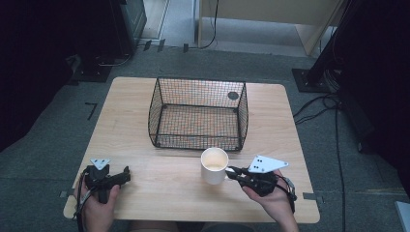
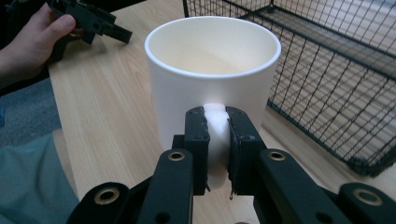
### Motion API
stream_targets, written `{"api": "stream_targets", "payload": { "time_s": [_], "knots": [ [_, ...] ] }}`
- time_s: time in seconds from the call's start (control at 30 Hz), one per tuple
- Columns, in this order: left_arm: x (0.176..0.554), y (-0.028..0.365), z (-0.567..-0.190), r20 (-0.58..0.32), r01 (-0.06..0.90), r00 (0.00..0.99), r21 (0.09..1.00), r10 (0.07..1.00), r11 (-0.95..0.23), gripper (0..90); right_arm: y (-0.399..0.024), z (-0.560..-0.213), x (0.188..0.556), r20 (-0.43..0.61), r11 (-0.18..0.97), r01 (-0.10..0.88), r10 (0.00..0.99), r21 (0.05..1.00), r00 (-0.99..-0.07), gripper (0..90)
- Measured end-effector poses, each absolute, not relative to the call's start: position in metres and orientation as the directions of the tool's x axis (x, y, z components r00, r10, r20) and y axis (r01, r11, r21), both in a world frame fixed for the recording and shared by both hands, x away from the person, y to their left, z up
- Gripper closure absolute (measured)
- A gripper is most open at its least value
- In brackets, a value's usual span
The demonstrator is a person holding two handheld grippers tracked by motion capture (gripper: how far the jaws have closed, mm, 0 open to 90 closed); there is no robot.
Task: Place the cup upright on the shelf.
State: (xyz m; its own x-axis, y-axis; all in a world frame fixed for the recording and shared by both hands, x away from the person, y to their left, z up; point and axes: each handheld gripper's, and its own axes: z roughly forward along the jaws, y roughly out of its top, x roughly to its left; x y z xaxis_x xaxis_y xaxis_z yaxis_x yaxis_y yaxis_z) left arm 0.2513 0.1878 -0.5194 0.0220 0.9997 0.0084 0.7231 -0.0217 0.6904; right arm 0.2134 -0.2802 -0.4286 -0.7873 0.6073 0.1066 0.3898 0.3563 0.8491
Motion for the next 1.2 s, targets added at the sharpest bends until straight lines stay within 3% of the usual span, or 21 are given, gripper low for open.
{"api": "stream_targets", "payload": {
  "time_s": [1.2],
  "knots": [
    [0.251,0.188,-0.519,0.007,0.723,0.022,0.691,1.0,-0.021,1.1,-0.235,-0.337,0.274,0.038,0.342,0.32,0.628,0.884,-0.777,80.8]
  ]
}}
